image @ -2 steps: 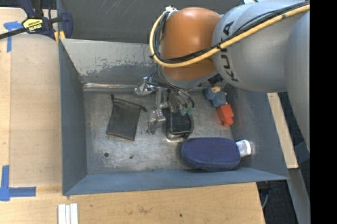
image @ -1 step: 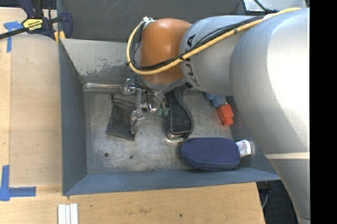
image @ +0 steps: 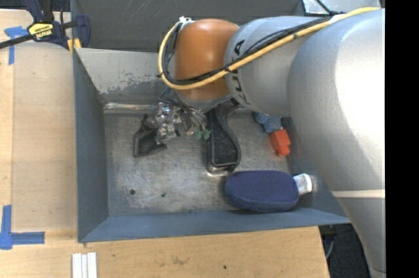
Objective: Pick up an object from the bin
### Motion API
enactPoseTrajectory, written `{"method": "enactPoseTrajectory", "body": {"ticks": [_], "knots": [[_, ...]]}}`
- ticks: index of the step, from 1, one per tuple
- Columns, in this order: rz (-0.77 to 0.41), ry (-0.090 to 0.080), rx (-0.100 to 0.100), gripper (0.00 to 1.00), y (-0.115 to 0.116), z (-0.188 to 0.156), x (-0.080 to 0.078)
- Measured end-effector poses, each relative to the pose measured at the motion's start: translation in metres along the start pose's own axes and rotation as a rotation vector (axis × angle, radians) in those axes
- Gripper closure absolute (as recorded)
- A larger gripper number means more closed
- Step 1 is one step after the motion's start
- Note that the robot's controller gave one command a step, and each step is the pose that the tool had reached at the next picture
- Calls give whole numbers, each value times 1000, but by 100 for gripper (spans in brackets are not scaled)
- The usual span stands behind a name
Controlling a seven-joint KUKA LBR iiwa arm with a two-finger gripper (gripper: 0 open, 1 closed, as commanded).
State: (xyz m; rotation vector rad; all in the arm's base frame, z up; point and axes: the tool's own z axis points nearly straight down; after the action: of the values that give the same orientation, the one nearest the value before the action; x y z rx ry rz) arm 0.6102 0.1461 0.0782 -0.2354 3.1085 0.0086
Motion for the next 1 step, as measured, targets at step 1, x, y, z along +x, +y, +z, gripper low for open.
{"method": "enactPoseTrajectory", "body": {"ticks": [1], "knots": [[-219, 18, 1, 100, 7, -18, -11]]}}
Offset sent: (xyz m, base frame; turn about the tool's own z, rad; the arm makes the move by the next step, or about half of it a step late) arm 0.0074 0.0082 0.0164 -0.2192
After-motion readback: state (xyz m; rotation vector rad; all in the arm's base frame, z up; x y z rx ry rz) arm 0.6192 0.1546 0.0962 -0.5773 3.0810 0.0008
